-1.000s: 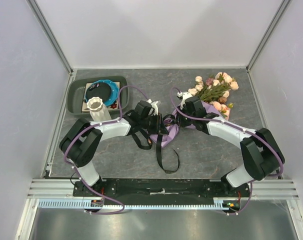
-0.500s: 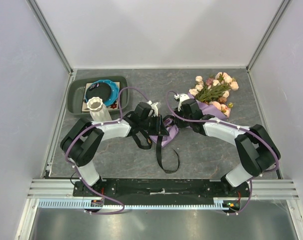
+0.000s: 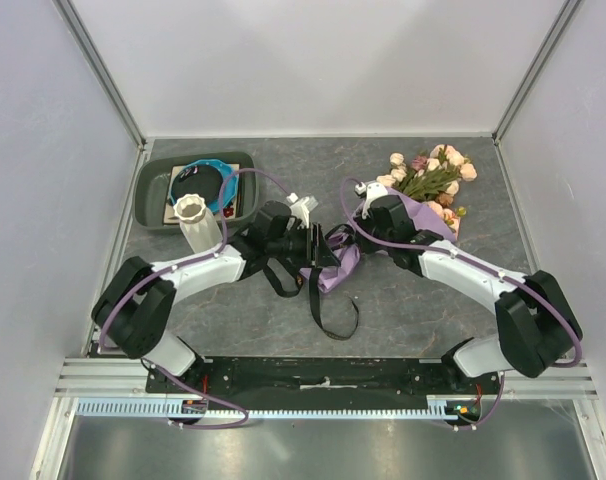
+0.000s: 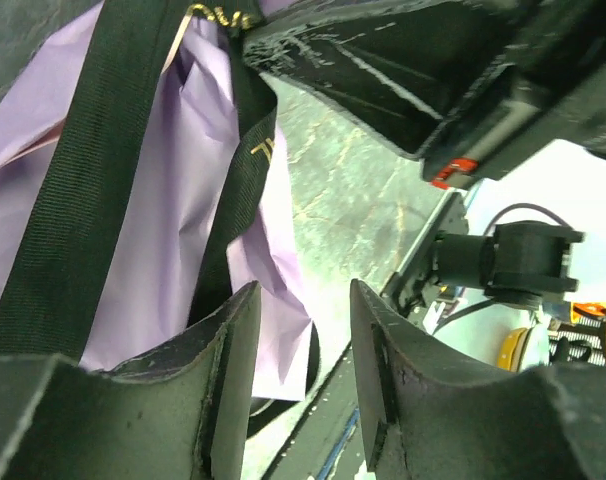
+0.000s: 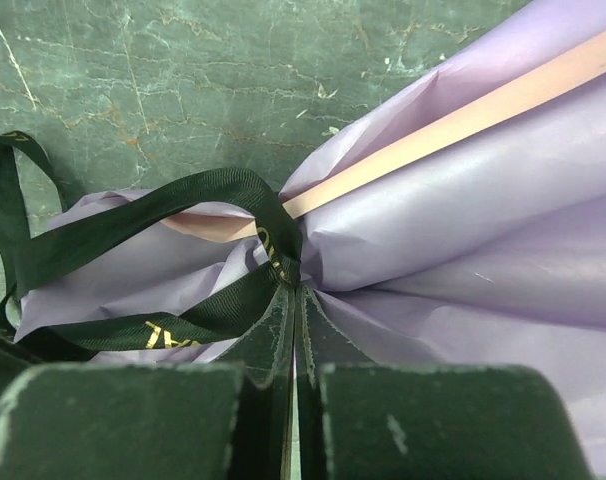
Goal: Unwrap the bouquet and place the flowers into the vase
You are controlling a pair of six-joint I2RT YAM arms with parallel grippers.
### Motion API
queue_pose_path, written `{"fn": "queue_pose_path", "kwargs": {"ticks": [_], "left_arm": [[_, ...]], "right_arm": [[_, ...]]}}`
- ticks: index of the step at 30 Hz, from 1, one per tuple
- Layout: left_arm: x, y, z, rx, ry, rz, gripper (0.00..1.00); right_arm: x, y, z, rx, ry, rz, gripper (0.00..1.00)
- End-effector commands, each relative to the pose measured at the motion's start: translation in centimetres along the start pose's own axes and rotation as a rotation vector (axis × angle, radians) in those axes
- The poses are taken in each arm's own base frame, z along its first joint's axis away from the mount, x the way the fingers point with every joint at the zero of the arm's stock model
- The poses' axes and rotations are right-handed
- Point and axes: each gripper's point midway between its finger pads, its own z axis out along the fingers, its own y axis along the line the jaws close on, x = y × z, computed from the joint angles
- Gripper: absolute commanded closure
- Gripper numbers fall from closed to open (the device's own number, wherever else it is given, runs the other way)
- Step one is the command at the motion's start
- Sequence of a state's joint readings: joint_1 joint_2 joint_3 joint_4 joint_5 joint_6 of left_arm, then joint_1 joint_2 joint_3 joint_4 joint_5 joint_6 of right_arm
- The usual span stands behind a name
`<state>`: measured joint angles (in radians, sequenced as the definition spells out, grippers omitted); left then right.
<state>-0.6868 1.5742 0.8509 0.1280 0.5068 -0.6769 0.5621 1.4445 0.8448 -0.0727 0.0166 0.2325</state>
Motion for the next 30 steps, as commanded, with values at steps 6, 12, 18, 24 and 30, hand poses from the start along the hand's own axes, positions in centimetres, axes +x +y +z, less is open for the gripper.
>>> {"fn": "queue_pose_path", "kwargs": {"ticks": [6, 12, 18, 24, 30], "left_arm": [[-4.2, -4.3, -2.1, 0.078, -0.138, 0.037, 0.53], [-4.3, -4.4, -1.2, 0.104, -0.126, -0.006, 0.57], [-3.5, -3.4, 0.1, 0.108, -0.087, -0.032, 0.57], [-2.6, -2.1, 0.8, 0.088, -0.064, -0.045, 0.57], [-1.6, -1.8, 0.6, 0.094, -0.056, -0.058, 0.58]], "right_arm": [[-1.9, -0.5, -2.0, 0.049, -0.060, 0.011, 1.00], [0.0, -1.2, -1.0, 0.079, 0.005, 0.006, 1.00], [0.1, -0.2, -0.7, 0.027, 0.029, 0.013, 0.84], [-1.8, 0.0, -1.4, 0.068, 0.027, -0.052, 0.73], [-2.3, 2.2, -1.3, 0.019, 0.026, -0.090, 0.77]]}}
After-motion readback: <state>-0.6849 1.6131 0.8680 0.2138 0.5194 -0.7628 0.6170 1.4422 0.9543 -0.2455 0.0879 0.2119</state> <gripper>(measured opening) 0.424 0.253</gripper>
